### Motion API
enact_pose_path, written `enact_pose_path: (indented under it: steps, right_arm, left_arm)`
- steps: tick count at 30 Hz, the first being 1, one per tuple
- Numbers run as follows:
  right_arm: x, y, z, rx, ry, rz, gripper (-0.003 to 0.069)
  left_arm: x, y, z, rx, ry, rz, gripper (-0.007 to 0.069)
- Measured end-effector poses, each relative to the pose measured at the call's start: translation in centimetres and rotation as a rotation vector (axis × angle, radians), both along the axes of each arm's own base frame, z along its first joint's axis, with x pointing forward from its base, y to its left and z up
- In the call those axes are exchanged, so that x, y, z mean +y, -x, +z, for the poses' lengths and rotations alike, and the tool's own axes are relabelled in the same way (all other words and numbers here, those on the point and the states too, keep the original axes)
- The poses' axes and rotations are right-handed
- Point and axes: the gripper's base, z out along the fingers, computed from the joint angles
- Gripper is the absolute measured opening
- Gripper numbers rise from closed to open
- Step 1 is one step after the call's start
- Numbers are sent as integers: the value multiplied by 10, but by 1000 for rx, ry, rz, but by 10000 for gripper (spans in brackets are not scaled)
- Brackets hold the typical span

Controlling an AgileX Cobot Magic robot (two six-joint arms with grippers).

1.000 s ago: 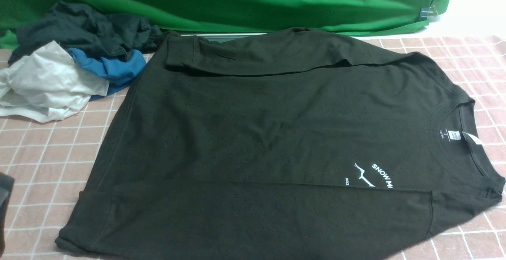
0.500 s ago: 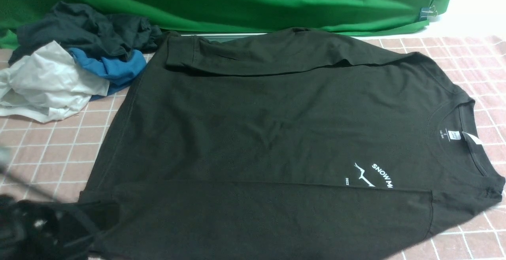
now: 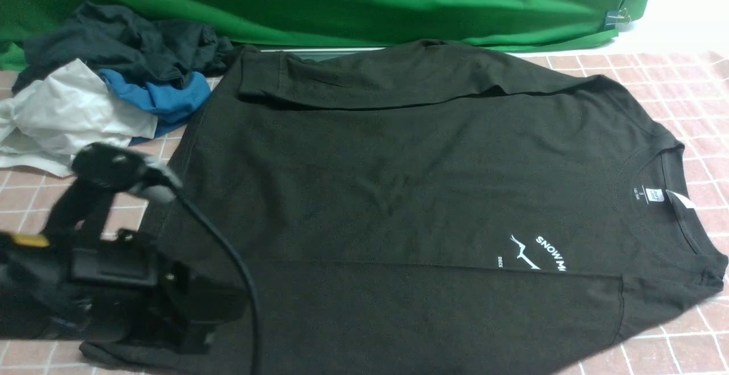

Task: Fold a long-sleeved shirt over a pink coffee tablecloth.
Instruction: 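Grasp the left edge of the dark T-shirt lying flat on the table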

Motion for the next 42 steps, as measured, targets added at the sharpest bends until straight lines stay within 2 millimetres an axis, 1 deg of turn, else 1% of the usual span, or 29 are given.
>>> enact_pose_path:
  steps: [3,5,7,8,10,11,12,14,16,17,19,20,21,22,23,24,25,27,28,29,31,32,33,34,35,37,38,39,42]
  right_arm:
    - [0,0,0,-4,0,0,240]
    - [1,-1,4,-42,-111,-7,240]
    - [1,-1,7,-64,-198,-13,240]
    - [1,-1,11,-104,-330,-23,240]
    - [0,-1,21,-203,-446,-29,240]
    - [0,-1,21,-202,-450,-29,240]
    - [-2,-1,27,-268,-484,-29,240]
    - [-3,0,33,-332,-556,-27,240]
    - [-3,0,35,-342,-664,-24,239]
    - [-3,0,33,-308,-725,-24,232]
    - [0,0,38,-219,-756,-16,202]
    - [1,-1,38,-189,-754,-17,198]
    - [5,-2,52,-103,-722,12,160]
    - [8,-2,59,-29,-671,39,142]
    - [9,-2,66,-27,-659,50,133]
    - [15,-3,83,79,-555,109,108]
    - [19,-5,90,176,-483,145,98]
    - [29,-9,112,335,-315,256,86]
    - [34,-11,124,392,-233,323,83]
    - [39,-15,130,455,-175,370,82]
    - [44,-19,135,516,-121,414,80]
    - [50,-24,139,571,-74,456,80]
    - [56,-30,139,613,-44,487,80]
    - [56,-30,140,609,-42,488,80]
    - [60,-34,140,627,-25,506,80]
    - [69,-43,138,663,4,533,80]
    - [69,-44,138,665,5,533,80]
    - [72,-47,136,680,13,536,81]
    - [74,-52,133,694,28,536,83]
  left_arm:
    - [-3,-7,5,-17,-20,-17,22]
    - [-1,-17,12,-18,-72,-22,22]
    - [0,-21,12,-7,-91,-18,22]
    - [4,-27,11,15,-113,0,22]
    - [12,-35,6,48,-136,39,22]
    - [13,-36,5,51,-138,42,22]
    - [18,-40,1,76,-144,66,22]
    - [25,-44,-4,101,-157,92,22]
    - [34,-49,-9,124,-167,128,22]
    - [40,-54,-14,140,-179,152,22]
    - [46,-59,-21,161,-197,173,22]
    - [47,-60,-22,165,-199,175,22]
    - [49,-64,-29,193,-218,172,22]
    - [50,-66,-33,207,-228,169,22]
    - [50,-67,-35,215,-235,166,22]
    - [52,-71,-41,231,-253,157,22]
    - [53,-74,-47,241,-272,148,22]
    - [56,-80,-57,245,-305,123,27]
    - [56,-84,-63,244,-319,105,34]
    - [57,-88,-68,228,-335,79,49]
    - [58,-92,-73,210,-352,54,71]
    - [59,-95,-78,197,-365,35,96]
    - [60,-99,-83,177,-381,20,140]
    - [60,-100,-84,169,-384,20,154]
    - [61,-103,-86,155,-396,14,185]
    - [64,-110,-89,94,-435,20,299]
    - [64,-111,-89,90,-438,21,307]
    - [65,-114,-89,60,-452,30,360]
    - [67,-117,-92,27,-476,7,435]
